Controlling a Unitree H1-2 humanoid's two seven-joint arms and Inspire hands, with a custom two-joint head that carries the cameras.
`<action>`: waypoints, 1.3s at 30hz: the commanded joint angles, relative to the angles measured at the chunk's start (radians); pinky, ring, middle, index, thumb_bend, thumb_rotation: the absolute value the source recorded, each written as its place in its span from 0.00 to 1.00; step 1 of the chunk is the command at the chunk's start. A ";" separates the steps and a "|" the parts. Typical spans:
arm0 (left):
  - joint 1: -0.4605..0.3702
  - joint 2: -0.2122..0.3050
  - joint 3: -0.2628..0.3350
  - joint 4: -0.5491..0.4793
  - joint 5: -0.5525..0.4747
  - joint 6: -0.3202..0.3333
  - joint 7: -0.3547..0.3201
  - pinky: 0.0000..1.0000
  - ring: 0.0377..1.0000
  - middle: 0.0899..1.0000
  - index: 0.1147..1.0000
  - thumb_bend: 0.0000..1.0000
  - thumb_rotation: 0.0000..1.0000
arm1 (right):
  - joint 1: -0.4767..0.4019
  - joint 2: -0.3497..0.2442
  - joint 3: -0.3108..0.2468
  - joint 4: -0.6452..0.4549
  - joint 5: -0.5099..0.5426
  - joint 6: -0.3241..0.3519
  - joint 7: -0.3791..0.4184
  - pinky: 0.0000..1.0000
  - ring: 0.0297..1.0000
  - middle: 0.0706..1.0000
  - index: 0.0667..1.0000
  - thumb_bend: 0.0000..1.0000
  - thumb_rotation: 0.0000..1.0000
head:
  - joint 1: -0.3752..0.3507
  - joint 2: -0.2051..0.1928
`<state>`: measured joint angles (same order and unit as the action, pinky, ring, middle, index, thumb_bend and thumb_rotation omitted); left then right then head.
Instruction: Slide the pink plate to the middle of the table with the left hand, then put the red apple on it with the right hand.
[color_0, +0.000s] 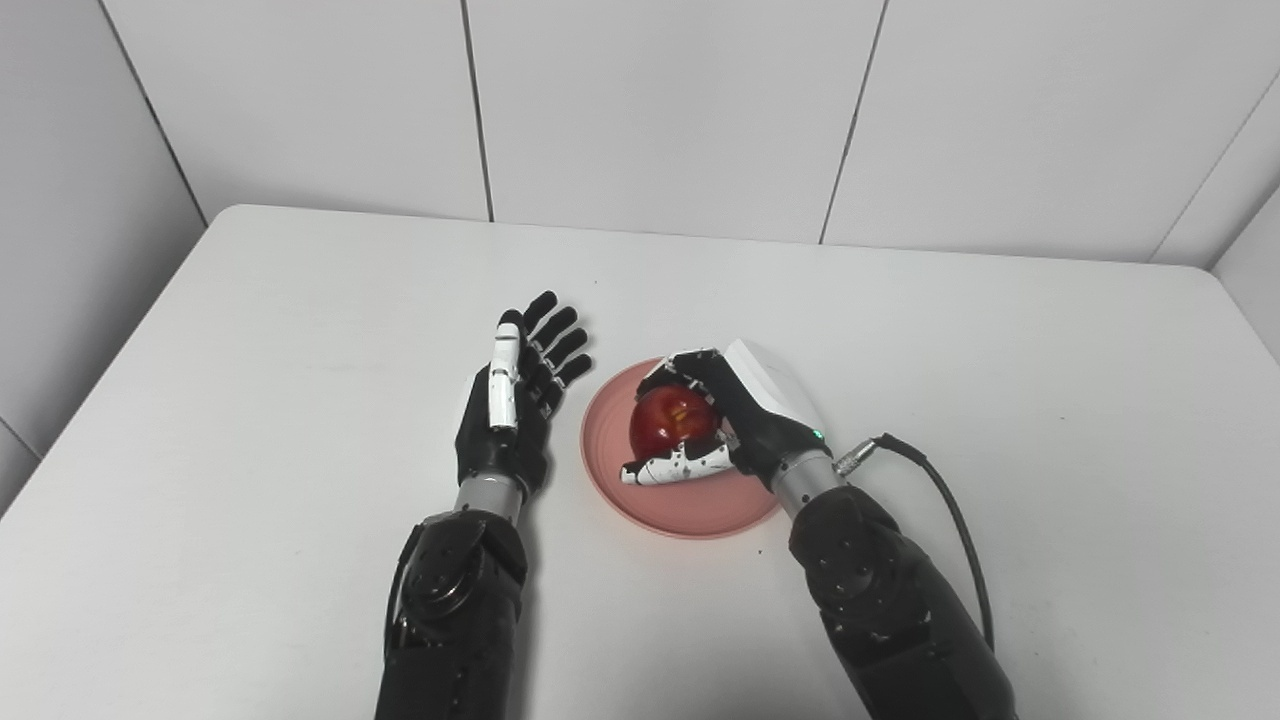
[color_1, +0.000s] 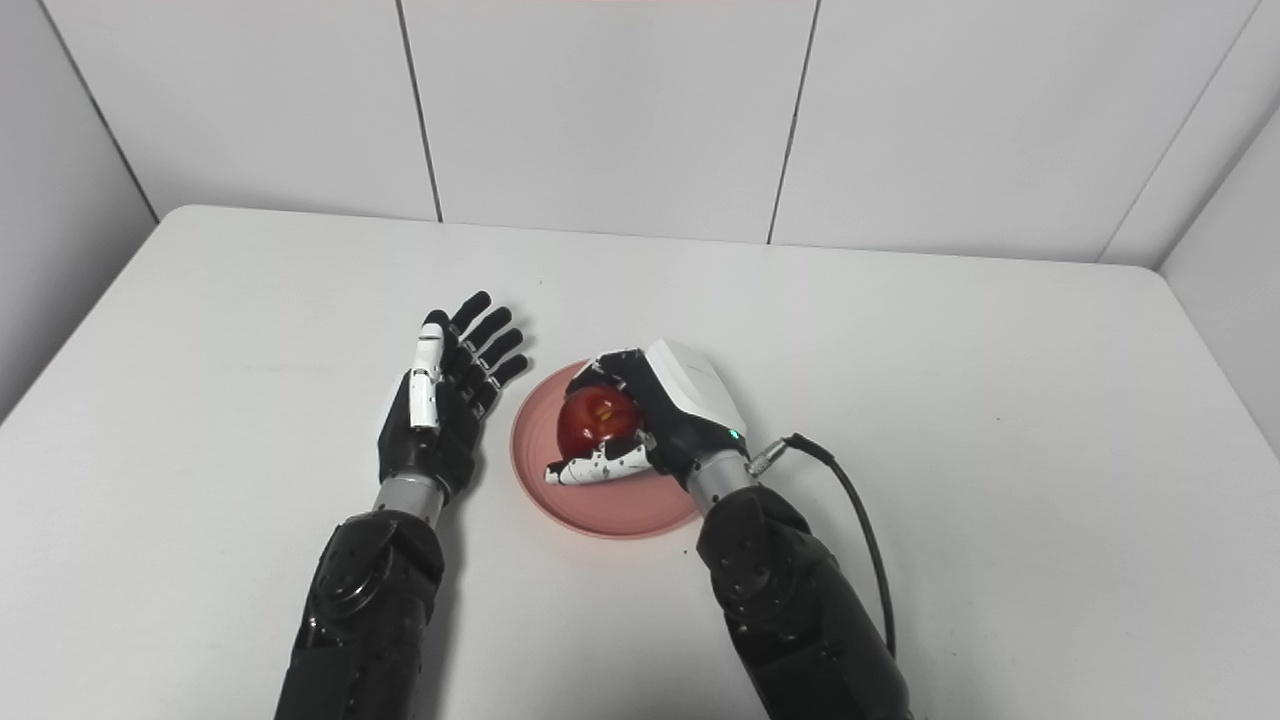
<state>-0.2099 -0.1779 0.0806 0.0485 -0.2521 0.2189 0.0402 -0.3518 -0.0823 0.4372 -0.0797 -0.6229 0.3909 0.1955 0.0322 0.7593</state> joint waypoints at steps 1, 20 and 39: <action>-0.009 -0.022 0.001 -0.006 -0.003 0.022 0.019 0.82 0.83 0.84 0.81 0.35 1.00 | -0.018 0.000 -0.005 -0.006 -0.015 -0.027 -0.018 0.29 0.37 0.45 0.45 0.52 0.14 | 0.001 0.001; -0.005 -0.012 -0.006 -0.006 0.000 0.014 0.006 0.82 0.84 0.84 0.81 0.35 1.00 | -0.017 -0.015 -0.006 -0.031 -0.026 0.001 0.026 0.55 0.64 0.69 0.70 0.99 0.36 | -0.005 0.006; -0.007 -0.014 -0.004 -0.005 0.006 0.016 0.016 0.81 0.83 0.83 0.81 0.35 1.00 | -0.015 -0.015 -0.026 -0.073 -0.021 0.016 0.061 0.70 0.78 0.82 0.83 1.00 0.46 | -0.010 0.005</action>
<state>-0.2099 -0.1778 0.0789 0.0463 -0.2516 0.2226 0.0419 -0.3371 -0.0993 0.4275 -0.1151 -0.6458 0.4135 0.2647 0.0230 0.7639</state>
